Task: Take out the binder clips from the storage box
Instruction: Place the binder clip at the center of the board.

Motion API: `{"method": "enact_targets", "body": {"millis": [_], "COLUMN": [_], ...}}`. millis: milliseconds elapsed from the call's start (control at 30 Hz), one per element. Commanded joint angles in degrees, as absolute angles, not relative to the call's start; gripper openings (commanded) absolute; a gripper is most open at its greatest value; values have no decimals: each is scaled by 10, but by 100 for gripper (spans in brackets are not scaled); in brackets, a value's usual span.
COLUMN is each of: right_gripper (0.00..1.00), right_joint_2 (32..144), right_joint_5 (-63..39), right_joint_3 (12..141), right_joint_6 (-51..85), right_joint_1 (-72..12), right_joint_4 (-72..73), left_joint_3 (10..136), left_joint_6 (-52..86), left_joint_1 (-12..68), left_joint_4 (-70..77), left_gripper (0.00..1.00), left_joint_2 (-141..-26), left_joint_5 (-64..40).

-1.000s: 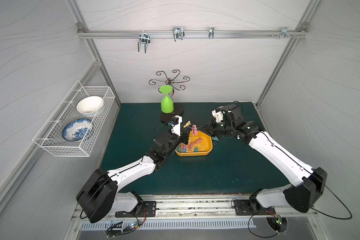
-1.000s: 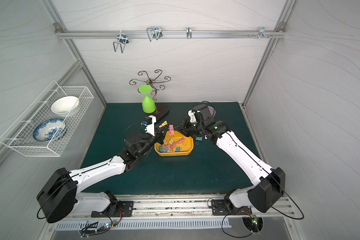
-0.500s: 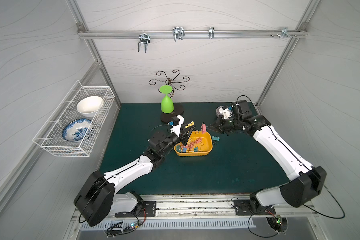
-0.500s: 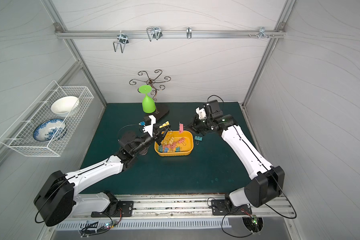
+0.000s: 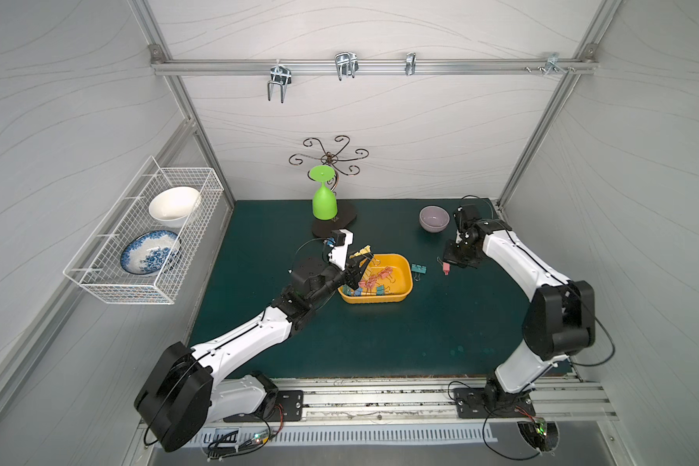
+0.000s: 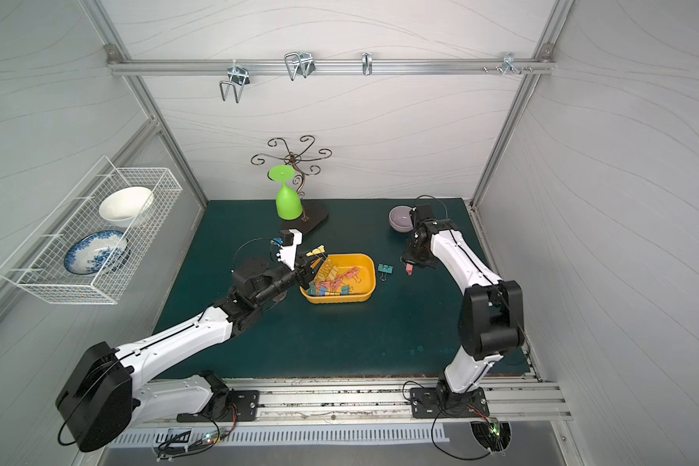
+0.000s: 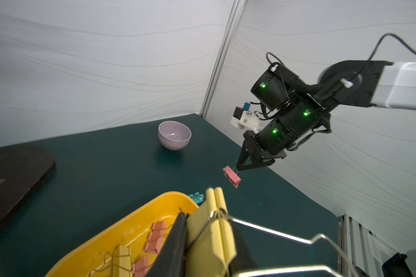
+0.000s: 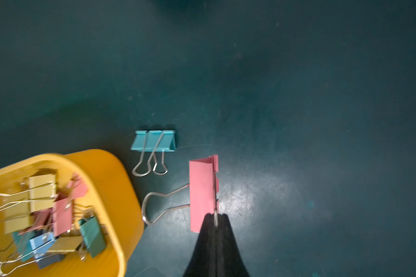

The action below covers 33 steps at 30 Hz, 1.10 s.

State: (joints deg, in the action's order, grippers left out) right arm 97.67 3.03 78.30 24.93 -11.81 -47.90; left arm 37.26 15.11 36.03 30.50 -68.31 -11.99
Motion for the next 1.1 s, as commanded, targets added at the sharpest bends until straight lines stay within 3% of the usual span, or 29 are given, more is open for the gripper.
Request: {"method": "enact_targets", "body": {"millis": [0, 333, 600, 867, 1067], "right_gripper": [0, 0, 0, 26, 43], "right_joint_2": [979, 1048, 1096, 1056, 966], "right_joint_5": [-92, -308, -291, -210, -156], "right_joint_3": [763, 690, 685, 643, 644], "right_joint_6": [250, 331, 328, 290, 265], "right_joint_1": [-64, 5, 8, 8, 8], "right_joint_4": [-414, -235, -220, -282, -352], "left_joint_3": [363, 346, 344, 353, 359], "left_joint_6": [177, 187, 188, 191, 178], "left_joint_1": [358, 359, 359, 359, 366], "left_joint_4": [283, 281, 280, 286, 288], "left_gripper": [0, 0, 0, 0, 0], "left_joint_2": [-663, -657, -665, -683, -692], "left_joint_5": [-125, -174, -184, -195, -190]}}
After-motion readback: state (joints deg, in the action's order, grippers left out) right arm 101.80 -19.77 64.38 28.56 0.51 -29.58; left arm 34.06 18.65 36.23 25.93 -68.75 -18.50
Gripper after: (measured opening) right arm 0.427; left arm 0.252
